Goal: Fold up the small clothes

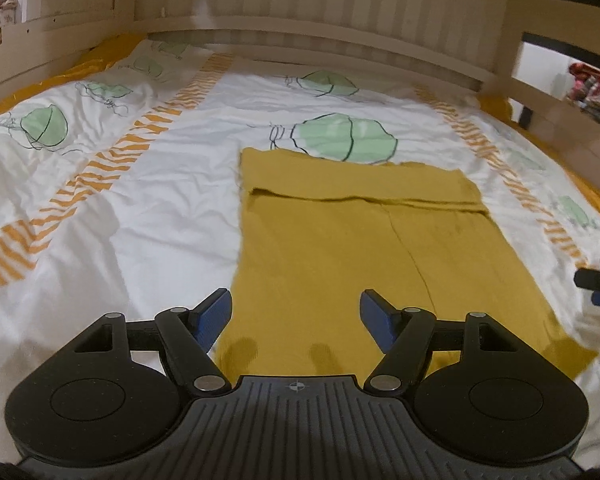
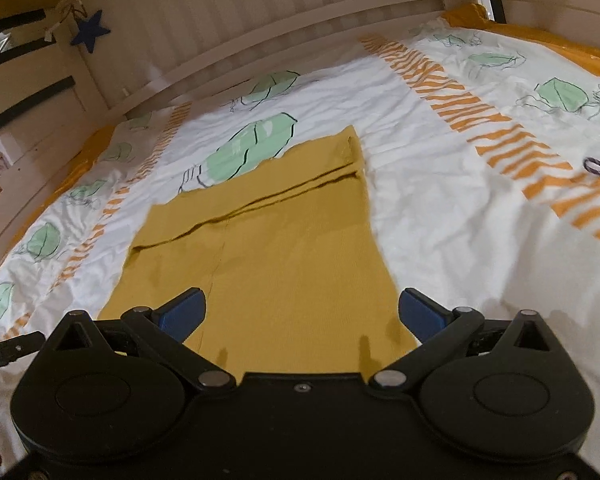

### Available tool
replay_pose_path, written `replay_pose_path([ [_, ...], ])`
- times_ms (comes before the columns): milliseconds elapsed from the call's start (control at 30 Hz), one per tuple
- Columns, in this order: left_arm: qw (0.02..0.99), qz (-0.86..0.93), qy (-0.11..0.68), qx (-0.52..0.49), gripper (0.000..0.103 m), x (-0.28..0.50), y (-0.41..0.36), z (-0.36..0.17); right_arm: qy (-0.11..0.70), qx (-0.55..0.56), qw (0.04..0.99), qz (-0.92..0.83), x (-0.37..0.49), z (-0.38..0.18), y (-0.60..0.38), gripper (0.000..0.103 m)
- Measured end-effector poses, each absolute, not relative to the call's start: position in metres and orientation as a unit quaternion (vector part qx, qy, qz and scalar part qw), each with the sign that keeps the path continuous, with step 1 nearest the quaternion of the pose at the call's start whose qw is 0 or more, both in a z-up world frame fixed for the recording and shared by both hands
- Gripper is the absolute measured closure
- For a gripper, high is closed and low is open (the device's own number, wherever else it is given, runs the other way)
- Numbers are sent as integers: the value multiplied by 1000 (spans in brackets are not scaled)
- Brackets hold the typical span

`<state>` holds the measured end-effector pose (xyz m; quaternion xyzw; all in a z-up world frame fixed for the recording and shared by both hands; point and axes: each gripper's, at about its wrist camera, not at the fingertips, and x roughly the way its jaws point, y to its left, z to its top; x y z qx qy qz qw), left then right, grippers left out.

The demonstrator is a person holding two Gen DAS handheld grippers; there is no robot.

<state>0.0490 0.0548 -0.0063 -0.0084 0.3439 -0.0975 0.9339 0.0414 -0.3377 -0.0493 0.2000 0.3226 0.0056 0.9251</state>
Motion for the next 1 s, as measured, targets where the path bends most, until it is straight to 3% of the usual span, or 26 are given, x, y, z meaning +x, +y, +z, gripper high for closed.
replay_pose_path([
  [433,930,-77,358,-4,34,12,65,-35,354,187,916,-6,12,-70,-329,0],
  [1000,910,-58,411,-13,33,39,85,-58,411,190,891,-27,51,-79,-350,0],
])
